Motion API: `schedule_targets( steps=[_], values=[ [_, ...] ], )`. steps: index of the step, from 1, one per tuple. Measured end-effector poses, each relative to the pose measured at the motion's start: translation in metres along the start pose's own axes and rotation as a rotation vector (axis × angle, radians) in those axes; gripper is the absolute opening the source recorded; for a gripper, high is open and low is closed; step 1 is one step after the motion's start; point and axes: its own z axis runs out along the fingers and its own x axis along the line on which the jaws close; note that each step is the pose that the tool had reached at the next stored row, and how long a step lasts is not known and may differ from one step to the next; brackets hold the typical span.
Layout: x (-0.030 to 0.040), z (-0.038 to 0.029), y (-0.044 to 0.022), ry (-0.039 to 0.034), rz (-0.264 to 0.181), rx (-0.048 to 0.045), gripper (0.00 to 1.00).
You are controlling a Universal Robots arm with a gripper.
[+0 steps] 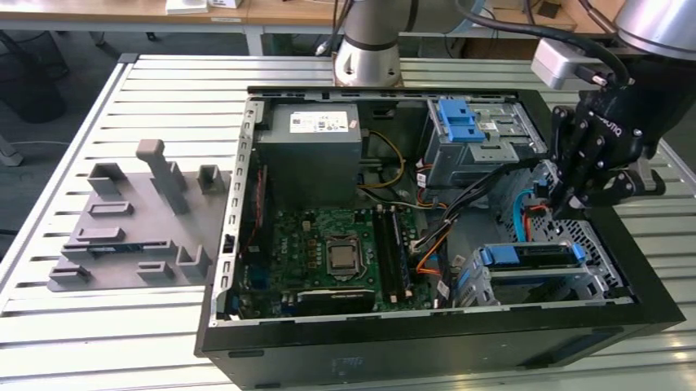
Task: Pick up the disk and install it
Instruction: 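Insert the first disk wire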
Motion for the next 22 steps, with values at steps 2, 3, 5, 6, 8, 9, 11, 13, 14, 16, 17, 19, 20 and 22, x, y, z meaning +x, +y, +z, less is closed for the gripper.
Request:
schedule_targets(
  steps=[2, 3, 5, 6, 8, 9, 11, 13, 14, 16, 17, 19, 20, 22],
  values=[
    [-0.0001, 0.0003, 0.0000, 0.0041, 0.000, 0.0001, 0.24],
    [-0.0001, 0.0005, 0.0000, 0.0049, 0.000, 0.0001, 0.24],
    [-0.0001, 0.0006, 0.0000, 0.0052, 0.000, 0.0001, 0.16],
    [-0.0002, 0.0008, 0.0000, 0.0050, 0.000, 0.0001, 0.16],
    [-0.0002, 0.0014, 0.0000, 0.0027, 0.000, 0.0002, 0.16],
    [-0.0002, 0.0017, 0.0002, -0.0011, 0.000, 0.0003, 0.16],
    [0.0007, 0.0030, 0.0006, -0.0088, 0.000, 0.0023, 0.16],
    [0.0036, 0.0045, 0.0022, -0.0104, 0.001, 0.0076, 0.16],
    [0.0045, 0.0052, 0.0039, -0.0107, 0.002, 0.0121, 0.16],
    [0.0055, 0.0057, 0.0075, -0.0113, 0.003, 0.0206, 0.16],
    [0.0059, 0.0060, 0.0085, -0.0119, 0.003, 0.0221, 0.16],
    [0.0076, 0.0073, 0.0094, -0.0149, 0.003, 0.0224, 0.16],
    [0.0090, 0.0085, 0.0096, -0.0177, 0.003, 0.0225, 0.16],
    [0.0128, 0.0110, 0.0103, -0.0267, 0.003, 0.0223, 0.16]
  ],
)
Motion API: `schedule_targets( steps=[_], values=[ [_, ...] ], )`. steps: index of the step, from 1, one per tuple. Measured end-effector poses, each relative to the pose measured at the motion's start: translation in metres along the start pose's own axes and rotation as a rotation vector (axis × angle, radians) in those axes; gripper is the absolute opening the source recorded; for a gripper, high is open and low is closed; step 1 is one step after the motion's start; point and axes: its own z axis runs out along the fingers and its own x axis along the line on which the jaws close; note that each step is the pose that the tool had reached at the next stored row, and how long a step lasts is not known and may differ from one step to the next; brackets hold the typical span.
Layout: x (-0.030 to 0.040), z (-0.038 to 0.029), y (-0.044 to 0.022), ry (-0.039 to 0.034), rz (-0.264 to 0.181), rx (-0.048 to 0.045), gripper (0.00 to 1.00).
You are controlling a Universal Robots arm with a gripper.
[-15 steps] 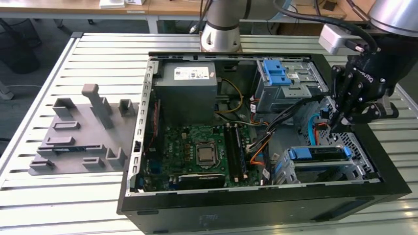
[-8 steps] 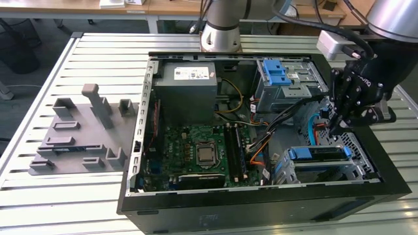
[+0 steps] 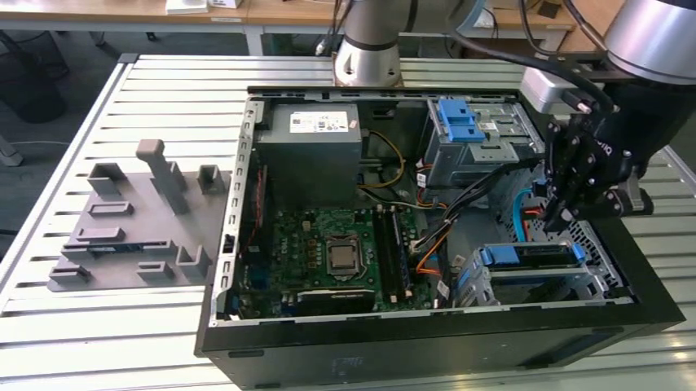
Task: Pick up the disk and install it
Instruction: 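Insert the first disk wire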
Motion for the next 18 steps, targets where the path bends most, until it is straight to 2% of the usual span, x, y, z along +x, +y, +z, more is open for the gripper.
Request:
schedule_targets(
  steps=[2, 5, 9, 11, 12, 14, 17, 18],
  values=[
    [0.0026, 0.0016, 0.0007, -0.0102, 0.000, -0.0001, 0.16],
    [0.0026, 0.0017, 0.0009, -0.0111, 0.000, 0.0011, 0.16],
    [0.0031, 0.0024, 0.0032, -0.0117, 0.001, 0.0119, 0.16],
    [0.0032, 0.0034, 0.0032, -0.0155, 0.001, 0.0119, 0.16],
    [0.0032, 0.0041, 0.0033, -0.0228, 0.001, 0.0118, 0.16],
    [0.0037, 0.0050, 0.0034, -0.0473, 0.001, 0.0114, 0.16],
    [0.0064, 0.0068, 0.0035, -0.1001, 0.003, 0.0104, 0.16],
    [0.0085, 0.0076, 0.0035, -0.1027, 0.003, 0.0104, 0.16]
  ],
)
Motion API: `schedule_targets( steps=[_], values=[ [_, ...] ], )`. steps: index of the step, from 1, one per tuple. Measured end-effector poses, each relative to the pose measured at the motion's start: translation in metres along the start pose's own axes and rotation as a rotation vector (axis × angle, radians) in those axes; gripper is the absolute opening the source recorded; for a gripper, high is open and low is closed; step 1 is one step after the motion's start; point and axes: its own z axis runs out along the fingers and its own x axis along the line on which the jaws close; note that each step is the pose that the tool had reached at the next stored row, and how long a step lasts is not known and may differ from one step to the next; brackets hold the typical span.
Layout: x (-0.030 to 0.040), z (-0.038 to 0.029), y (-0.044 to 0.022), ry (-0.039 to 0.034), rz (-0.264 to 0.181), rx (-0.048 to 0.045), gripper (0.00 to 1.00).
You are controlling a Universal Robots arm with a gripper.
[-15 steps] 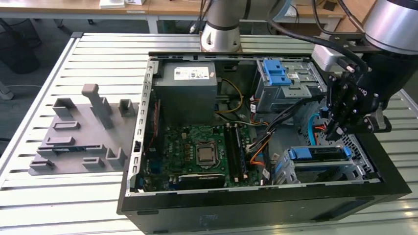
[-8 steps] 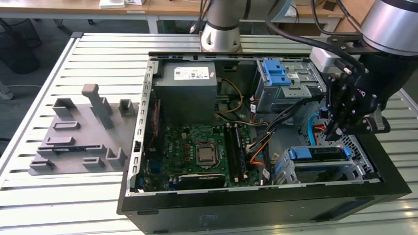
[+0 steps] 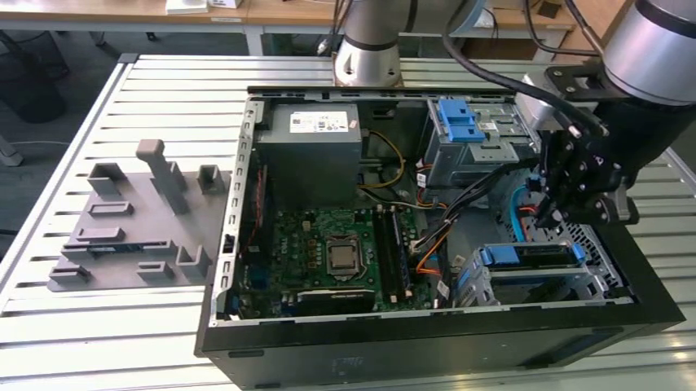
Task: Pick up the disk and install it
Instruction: 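Insert the first disk wire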
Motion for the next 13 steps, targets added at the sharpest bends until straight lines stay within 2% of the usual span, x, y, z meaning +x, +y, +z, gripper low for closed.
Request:
schedule_targets(
  steps=[6, 10, 13],
  values=[
    [0.0151, 0.0020, 0.0011, -0.0024, -0.001, 0.0030, 0.16],
    [0.0196, 0.0020, 0.0019, -0.0032, -0.006, 0.0060, 0.16],
    [0.0198, 0.0022, 0.0020, -0.0033, -0.006, 0.0061, 0.16]
  ],
)
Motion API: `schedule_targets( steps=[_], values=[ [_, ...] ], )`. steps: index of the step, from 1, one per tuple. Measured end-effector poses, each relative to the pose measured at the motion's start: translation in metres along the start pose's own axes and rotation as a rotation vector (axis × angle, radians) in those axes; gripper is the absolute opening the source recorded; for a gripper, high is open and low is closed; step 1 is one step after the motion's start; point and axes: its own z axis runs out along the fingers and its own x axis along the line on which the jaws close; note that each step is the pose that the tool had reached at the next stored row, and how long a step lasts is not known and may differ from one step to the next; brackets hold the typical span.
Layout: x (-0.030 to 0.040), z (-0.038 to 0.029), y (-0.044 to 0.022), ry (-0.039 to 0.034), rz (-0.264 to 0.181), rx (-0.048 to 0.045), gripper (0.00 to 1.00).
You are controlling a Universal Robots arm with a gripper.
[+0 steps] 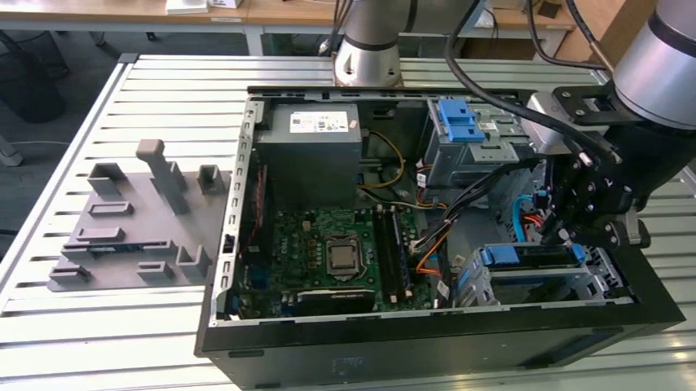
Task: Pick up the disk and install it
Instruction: 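Insert the first disk wire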
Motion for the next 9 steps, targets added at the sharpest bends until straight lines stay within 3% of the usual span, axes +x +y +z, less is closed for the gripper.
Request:
schedule_targets(
  steps=[9],
  values=[
    [0.0036, 0.0020, 0.0001, -0.0002, 0.000, 0.0000, 0.16]
  ],
)
